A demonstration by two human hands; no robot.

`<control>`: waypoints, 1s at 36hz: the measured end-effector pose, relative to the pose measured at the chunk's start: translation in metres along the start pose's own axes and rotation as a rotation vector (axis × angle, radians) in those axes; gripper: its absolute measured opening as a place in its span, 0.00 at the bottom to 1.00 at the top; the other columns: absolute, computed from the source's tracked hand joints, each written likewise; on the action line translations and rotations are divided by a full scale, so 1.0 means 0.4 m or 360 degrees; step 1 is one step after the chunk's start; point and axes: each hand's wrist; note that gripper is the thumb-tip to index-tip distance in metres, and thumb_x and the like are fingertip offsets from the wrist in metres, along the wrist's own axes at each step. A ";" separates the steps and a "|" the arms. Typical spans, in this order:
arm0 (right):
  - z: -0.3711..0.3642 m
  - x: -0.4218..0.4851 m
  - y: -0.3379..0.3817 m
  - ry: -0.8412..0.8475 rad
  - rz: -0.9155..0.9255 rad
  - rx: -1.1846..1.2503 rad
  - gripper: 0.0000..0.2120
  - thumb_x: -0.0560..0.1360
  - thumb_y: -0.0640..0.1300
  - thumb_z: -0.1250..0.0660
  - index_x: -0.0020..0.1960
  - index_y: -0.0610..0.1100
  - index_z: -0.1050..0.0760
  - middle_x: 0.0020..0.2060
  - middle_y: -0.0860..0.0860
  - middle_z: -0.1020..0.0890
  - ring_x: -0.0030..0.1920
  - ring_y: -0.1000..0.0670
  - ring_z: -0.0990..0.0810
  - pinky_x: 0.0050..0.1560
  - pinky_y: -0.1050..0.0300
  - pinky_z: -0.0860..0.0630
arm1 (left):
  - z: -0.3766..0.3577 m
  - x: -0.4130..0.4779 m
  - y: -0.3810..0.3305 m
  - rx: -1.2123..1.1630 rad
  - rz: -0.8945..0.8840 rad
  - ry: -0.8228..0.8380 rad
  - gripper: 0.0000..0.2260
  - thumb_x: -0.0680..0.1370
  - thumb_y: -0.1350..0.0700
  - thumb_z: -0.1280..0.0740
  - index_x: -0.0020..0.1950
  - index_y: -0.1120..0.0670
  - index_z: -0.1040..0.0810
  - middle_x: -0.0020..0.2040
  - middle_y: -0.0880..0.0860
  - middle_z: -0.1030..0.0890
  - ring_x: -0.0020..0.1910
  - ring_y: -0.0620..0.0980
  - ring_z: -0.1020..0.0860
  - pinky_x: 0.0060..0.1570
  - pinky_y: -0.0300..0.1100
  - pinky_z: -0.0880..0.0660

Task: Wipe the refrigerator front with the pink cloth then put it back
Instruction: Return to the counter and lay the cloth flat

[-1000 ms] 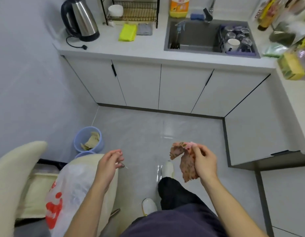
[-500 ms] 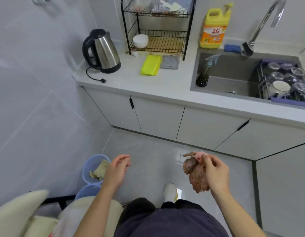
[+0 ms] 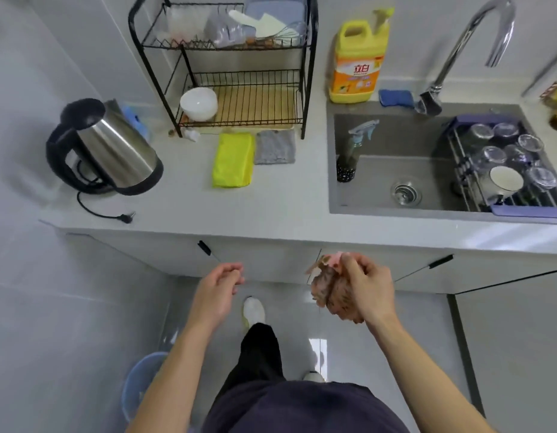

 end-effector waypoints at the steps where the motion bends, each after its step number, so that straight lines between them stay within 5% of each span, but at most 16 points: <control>1: -0.017 0.018 0.024 -0.0001 0.0000 -0.0001 0.17 0.84 0.39 0.39 0.40 0.44 0.18 0.21 0.49 0.21 0.19 0.49 0.28 0.19 0.62 0.35 | 0.003 0.040 -0.020 0.0006 -0.0011 0.0036 0.09 0.85 0.58 0.36 0.55 0.48 0.17 0.52 0.50 0.14 0.55 0.49 0.16 0.62 0.49 0.21; 4: -0.070 0.074 0.087 0.0002 0.0020 -0.0019 0.18 0.84 0.37 0.39 0.40 0.43 0.18 0.24 0.51 0.18 0.20 0.55 0.25 0.19 0.64 0.33 | 0.012 0.150 -0.094 0.0020 -0.0017 0.0163 0.08 0.85 0.59 0.36 0.56 0.50 0.18 0.54 0.51 0.15 0.57 0.51 0.16 0.63 0.49 0.21; 9: -0.150 0.164 0.158 -0.0037 0.0050 -0.0082 0.15 0.83 0.41 0.37 0.43 0.44 0.15 0.32 0.44 0.14 0.29 0.39 0.19 0.22 0.46 0.27 | 0.019 0.282 -0.199 0.0033 -0.0119 0.0228 0.07 0.83 0.60 0.34 0.54 0.50 0.17 0.52 0.51 0.14 0.53 0.49 0.15 0.62 0.52 0.21; 14: -0.193 0.240 0.225 0.0055 0.0067 -0.0187 0.16 0.84 0.39 0.37 0.42 0.45 0.16 0.24 0.58 0.19 0.20 0.58 0.25 0.19 0.70 0.36 | 0.005 0.357 -0.270 0.0157 -0.0247 0.0450 0.08 0.82 0.57 0.31 0.58 0.45 0.17 0.54 0.43 0.14 0.57 0.44 0.17 0.65 0.49 0.22; 17: -0.213 0.284 0.254 0.0145 0.0171 -0.0266 0.15 0.84 0.42 0.36 0.40 0.47 0.17 0.26 0.63 0.19 0.27 0.63 0.22 0.29 0.72 0.31 | -0.017 0.379 -0.311 0.0206 -0.0343 0.0603 0.11 0.81 0.56 0.28 0.62 0.43 0.17 0.59 0.40 0.16 0.59 0.39 0.19 0.65 0.45 0.23; 22: -0.216 0.362 0.292 0.0289 0.0245 -0.0337 0.13 0.83 0.45 0.34 0.42 0.47 0.16 0.37 0.48 0.15 0.34 0.57 0.21 0.37 0.62 0.25 | -0.073 0.404 -0.368 0.0270 -0.0507 0.0766 0.18 0.77 0.54 0.23 0.64 0.41 0.19 0.61 0.36 0.18 0.63 0.37 0.21 0.65 0.35 0.26; 24: -0.209 0.384 0.308 0.0351 0.0259 -0.0319 0.12 0.82 0.46 0.32 0.42 0.48 0.15 0.38 0.49 0.14 0.37 0.56 0.19 0.41 0.57 0.22 | -0.096 0.406 -0.385 0.0329 -0.0575 0.0742 0.18 0.76 0.55 0.22 0.61 0.38 0.19 0.58 0.36 0.17 0.60 0.37 0.21 0.62 0.31 0.27; 27: -0.192 0.412 0.329 0.0515 0.0268 -0.0311 0.03 0.78 0.48 0.25 0.46 0.50 0.15 0.39 0.53 0.13 0.39 0.58 0.16 0.41 0.65 0.22 | -0.119 0.415 -0.409 0.0430 -0.0700 0.0574 0.08 0.78 0.55 0.25 0.54 0.42 0.17 0.50 0.38 0.16 0.54 0.38 0.20 0.55 0.31 0.27; 30: -0.168 0.446 0.330 0.0648 0.0326 -0.0563 0.13 0.72 0.47 0.20 0.55 0.53 0.18 0.37 0.51 0.17 0.36 0.58 0.20 0.40 0.64 0.25 | -0.123 0.430 -0.428 0.0531 -0.0787 0.0488 0.06 0.79 0.59 0.27 0.51 0.48 0.16 0.46 0.37 0.17 0.49 0.37 0.21 0.49 0.30 0.29; 33: -0.151 0.478 0.342 0.0629 0.0532 -0.0981 0.15 0.74 0.41 0.26 0.58 0.54 0.21 0.33 0.54 0.24 0.33 0.57 0.26 0.36 0.62 0.29 | -0.116 0.443 -0.444 0.0671 -0.0901 0.0462 0.04 0.81 0.60 0.29 0.52 0.52 0.17 0.45 0.35 0.18 0.47 0.35 0.22 0.47 0.28 0.30; 36: -0.141 0.507 0.364 0.0458 0.0648 -0.1008 0.10 0.74 0.40 0.29 0.51 0.53 0.20 0.33 0.55 0.26 0.34 0.55 0.27 0.36 0.59 0.30 | -0.101 0.457 -0.450 0.0893 -0.1005 0.0424 0.05 0.83 0.55 0.31 0.57 0.51 0.18 0.50 0.39 0.20 0.52 0.37 0.23 0.51 0.30 0.29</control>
Point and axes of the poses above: each hand's wrist, its own x-axis towards the middle knuckle, its own z-axis out of the back of the hand, y = z × x
